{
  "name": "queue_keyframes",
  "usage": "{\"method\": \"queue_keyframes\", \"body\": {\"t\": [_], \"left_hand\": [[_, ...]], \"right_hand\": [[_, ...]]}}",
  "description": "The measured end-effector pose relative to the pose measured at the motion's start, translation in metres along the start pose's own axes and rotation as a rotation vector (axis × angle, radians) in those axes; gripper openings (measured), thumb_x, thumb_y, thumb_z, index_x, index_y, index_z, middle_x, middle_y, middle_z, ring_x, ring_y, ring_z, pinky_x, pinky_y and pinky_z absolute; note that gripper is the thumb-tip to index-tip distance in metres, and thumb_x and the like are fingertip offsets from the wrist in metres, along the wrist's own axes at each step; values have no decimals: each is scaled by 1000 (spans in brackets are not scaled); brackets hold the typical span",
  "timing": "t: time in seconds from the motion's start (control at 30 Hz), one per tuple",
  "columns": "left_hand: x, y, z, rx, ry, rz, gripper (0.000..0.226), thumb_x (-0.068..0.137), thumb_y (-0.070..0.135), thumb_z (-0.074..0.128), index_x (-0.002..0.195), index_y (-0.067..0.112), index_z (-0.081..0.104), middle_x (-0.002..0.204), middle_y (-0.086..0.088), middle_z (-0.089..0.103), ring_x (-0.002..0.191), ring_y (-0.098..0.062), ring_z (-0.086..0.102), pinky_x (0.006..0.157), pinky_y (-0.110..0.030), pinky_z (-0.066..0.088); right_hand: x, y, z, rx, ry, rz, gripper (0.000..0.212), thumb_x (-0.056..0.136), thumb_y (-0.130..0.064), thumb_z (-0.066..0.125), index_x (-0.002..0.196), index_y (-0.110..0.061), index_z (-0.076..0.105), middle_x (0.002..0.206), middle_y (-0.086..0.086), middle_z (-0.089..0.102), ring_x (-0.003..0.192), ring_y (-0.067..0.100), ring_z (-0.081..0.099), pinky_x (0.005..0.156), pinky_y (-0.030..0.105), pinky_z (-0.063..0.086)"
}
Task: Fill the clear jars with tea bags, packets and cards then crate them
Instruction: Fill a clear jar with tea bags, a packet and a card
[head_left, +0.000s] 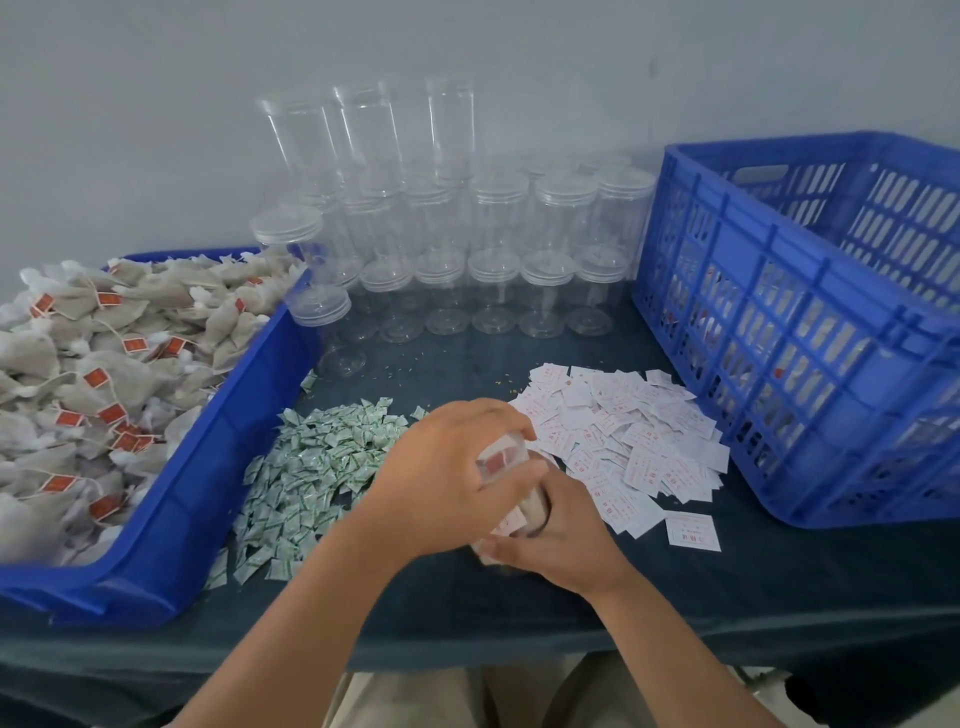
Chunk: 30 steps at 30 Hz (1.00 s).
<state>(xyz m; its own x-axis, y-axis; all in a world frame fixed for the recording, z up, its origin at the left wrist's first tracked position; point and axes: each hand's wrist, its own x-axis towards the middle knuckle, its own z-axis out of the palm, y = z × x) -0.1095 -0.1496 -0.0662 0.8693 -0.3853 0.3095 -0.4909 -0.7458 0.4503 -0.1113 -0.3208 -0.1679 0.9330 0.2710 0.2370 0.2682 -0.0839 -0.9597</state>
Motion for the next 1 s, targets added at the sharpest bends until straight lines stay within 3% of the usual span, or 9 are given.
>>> {"method": "queue_keyframes", "body": {"t": [0.1, 0.23, 0.3, 0.43, 0.57, 0.67, 0.73, 0.87, 1.0], "left_hand": [[-3, -14, -7, -186, -45, 37, 22, 96, 38, 72, 117, 32, 72, 126, 23, 66, 123, 0, 58, 95, -24, 48], [-8, -3, 6, -14, -12, -266, 61, 88, 77, 50, 143, 49, 50, 151, 28, 43, 140, 0, 39, 107, -28, 39], [-7, 11, 18, 27, 85, -370, 72, 82, 86, 41, 139, 44, 54, 139, 27, 51, 129, -3, 46, 99, -25, 36], [-3, 7, 16, -186, 215, -153, 36, 83, 61, 59, 109, 39, 71, 113, 26, 67, 110, 3, 61, 88, -21, 47], [2, -17, -5, -491, -110, 150, 32, 91, 35, 75, 119, 20, 76, 129, 8, 71, 130, -17, 62, 109, -32, 48], [9, -29, -11, -401, -141, 74, 65, 78, 55, 82, 138, 37, 66, 149, 18, 55, 146, -10, 42, 120, -27, 35], [7, -35, -13, -364, -98, -24, 85, 70, 64, 84, 147, 49, 51, 147, 25, 51, 143, -4, 44, 118, -29, 38], [-1, -45, -7, -607, -156, -82, 94, 72, 48, 90, 153, 41, 43, 145, 18, 61, 139, -9, 55, 115, -38, 45], [4, -52, 1, -847, -325, -14, 95, 79, 22, 83, 160, 24, 35, 156, -6, 53, 148, -28, 46, 116, -44, 45]], "right_hand": [[4, 0, 4, -72, 7, -53, 61, 73, -43, 97, 125, -38, 64, 114, -10, 77, 109, 17, 74, 83, 22, 58], [5, 0, 13, -218, 133, -96, 55, 70, -43, 91, 117, -34, 64, 107, -12, 74, 100, 15, 73, 79, 30, 60], [3, 2, 13, -237, 148, -112, 54, 70, -39, 91, 116, -30, 64, 103, -10, 73, 96, 18, 73, 76, 36, 61], [-4, 6, 2, -59, 55, -61, 54, 75, -38, 92, 121, -33, 65, 111, -4, 77, 105, 22, 75, 84, 32, 62], [-4, 11, -1, 113, -106, 32, 65, 82, -52, 90, 131, -18, 64, 115, 7, 77, 110, 29, 75, 89, 41, 61], [1, 12, 0, 99, -28, 4, 69, 80, -56, 91, 134, -24, 63, 121, 6, 76, 115, 30, 73, 96, 54, 60], [5, 12, 1, 50, 30, -33, 64, 80, -48, 92, 134, -32, 62, 125, 4, 75, 119, 28, 72, 97, 55, 60], [3, 10, 0, 93, -20, 5, 63, 78, -52, 92, 131, -31, 64, 122, 1, 76, 116, 27, 73, 93, 40, 61], [-1, 16, -6, 207, -142, 96, 59, 78, -34, 84, 132, -25, 64, 121, 4, 75, 116, 26, 72, 91, 40, 58]]}}
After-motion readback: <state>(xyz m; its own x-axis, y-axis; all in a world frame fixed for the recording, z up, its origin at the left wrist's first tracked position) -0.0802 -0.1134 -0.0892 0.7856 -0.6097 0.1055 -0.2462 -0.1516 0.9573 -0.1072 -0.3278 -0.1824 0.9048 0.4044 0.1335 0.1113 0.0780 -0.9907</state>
